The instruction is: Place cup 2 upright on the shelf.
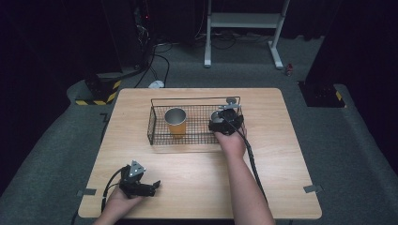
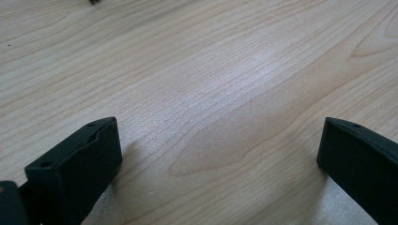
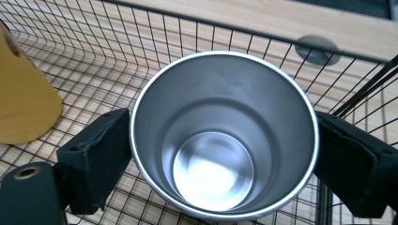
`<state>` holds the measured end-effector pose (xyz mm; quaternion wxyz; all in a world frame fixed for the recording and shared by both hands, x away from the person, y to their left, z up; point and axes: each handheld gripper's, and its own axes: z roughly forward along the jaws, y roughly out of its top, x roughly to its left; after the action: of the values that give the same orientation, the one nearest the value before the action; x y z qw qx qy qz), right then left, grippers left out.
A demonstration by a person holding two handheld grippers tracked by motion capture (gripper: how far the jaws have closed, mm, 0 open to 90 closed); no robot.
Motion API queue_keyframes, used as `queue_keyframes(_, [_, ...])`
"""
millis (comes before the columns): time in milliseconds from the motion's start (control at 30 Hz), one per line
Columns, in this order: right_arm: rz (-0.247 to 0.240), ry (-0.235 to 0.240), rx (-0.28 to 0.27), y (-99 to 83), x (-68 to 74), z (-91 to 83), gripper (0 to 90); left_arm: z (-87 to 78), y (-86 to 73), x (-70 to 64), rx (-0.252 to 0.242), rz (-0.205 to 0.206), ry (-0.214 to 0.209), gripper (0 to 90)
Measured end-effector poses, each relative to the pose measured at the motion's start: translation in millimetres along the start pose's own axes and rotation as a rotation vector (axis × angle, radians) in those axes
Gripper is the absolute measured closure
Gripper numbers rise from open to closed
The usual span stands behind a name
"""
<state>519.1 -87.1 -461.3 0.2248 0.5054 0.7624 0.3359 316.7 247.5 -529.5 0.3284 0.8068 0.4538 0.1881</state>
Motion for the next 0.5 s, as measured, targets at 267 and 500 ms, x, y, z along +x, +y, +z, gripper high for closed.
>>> queue_keyframes(267, [-0.008,-0.026,-0.045,-0.1,-1.2,-16.5,9.9,0.1,0.0,-0.2,-0.002,-0.003,0.001,0.5])
queue_keyframes(500, [-0.011,-0.016,-0.084,-10.2,-3.7,-34.9,9.9,0.0,-0.2,-0.3,-0.002,-0.004,0.0,0.5])
